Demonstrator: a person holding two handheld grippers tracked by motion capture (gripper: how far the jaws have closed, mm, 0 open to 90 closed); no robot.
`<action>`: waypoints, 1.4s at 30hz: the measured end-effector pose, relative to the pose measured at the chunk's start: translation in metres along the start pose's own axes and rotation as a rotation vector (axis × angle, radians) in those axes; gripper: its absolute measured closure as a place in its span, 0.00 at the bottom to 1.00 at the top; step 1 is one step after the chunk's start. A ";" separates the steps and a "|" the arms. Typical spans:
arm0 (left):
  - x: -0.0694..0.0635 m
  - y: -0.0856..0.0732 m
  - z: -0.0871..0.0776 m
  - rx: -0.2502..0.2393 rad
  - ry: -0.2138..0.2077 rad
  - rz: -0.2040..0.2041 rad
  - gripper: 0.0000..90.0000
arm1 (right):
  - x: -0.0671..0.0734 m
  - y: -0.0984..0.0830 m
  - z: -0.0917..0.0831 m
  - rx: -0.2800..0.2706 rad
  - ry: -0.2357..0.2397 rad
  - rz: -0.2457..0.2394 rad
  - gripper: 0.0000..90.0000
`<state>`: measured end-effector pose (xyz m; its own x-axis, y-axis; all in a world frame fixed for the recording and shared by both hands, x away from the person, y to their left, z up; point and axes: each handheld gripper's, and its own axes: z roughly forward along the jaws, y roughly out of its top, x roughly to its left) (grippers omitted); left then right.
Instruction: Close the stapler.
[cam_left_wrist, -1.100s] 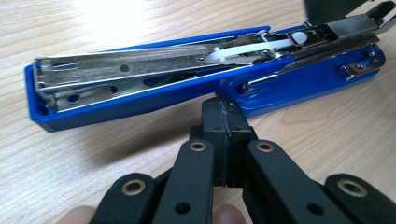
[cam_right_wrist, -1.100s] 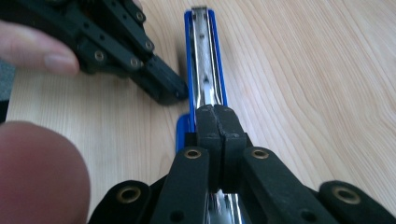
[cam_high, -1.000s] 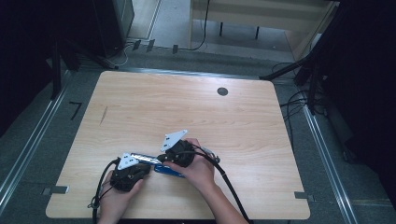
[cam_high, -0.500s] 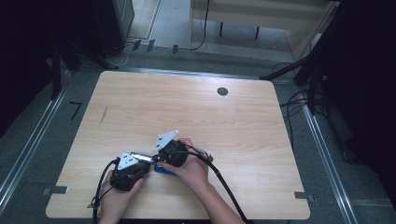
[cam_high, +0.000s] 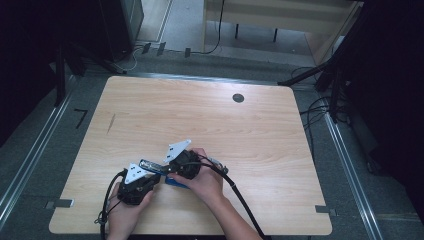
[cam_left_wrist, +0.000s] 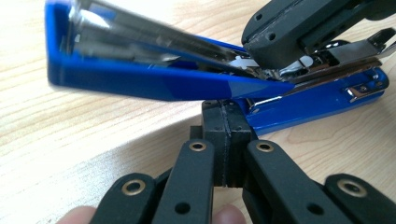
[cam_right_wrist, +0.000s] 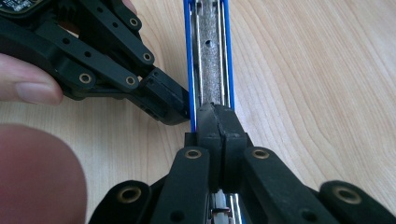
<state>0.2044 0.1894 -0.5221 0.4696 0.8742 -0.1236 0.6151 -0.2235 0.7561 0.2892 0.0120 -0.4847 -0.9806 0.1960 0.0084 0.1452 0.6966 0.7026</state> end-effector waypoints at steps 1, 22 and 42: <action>0.000 0.000 0.000 -0.002 0.000 0.001 1.00 | 0.000 0.000 -0.001 -0.002 0.000 -0.001 1.00; -0.021 -0.002 0.000 -0.051 -0.044 0.045 1.00 | 0.002 -0.009 -0.023 -0.023 -0.037 0.008 1.00; -0.048 0.000 0.023 -0.056 -0.096 0.081 1.00 | 0.002 -0.025 -0.044 -0.114 -0.034 0.044 1.00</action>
<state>0.1964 0.1372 -0.5314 0.5761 0.8085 -0.1199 0.5378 -0.2646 0.8005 0.2774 -0.0351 -0.4709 -0.9683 0.2490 0.0179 0.1698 0.6041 0.7786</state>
